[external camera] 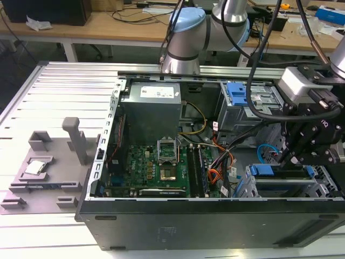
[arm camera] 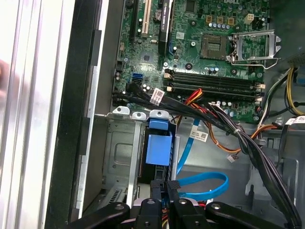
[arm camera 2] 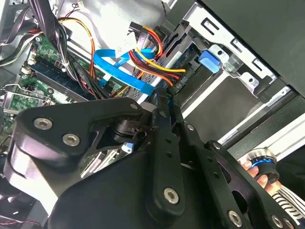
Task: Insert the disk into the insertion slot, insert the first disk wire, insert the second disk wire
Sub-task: 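Insert the second disk wire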
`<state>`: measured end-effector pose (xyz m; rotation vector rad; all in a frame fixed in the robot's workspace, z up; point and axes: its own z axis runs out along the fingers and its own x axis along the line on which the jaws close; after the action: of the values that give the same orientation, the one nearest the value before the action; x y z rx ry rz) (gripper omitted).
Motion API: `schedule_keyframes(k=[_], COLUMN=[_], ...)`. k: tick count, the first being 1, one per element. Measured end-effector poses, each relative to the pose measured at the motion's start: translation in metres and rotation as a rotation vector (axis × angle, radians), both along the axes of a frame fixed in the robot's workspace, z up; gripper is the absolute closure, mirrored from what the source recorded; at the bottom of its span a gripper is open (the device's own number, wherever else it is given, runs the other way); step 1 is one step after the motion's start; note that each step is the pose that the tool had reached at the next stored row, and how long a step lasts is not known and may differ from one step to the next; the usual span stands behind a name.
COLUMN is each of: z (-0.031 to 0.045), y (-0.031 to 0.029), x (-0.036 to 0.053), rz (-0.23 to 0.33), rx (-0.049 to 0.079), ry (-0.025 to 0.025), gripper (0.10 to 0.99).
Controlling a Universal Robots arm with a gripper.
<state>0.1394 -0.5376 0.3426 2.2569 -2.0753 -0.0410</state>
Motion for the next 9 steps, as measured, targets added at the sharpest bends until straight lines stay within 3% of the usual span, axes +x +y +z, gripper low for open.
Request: schedule_keyframes(k=[9], z=[-0.004], y=[-0.0023], x=[-0.0001], rz=[0.0], rx=[0.0], ry=[-0.0001], gripper=[0.925])
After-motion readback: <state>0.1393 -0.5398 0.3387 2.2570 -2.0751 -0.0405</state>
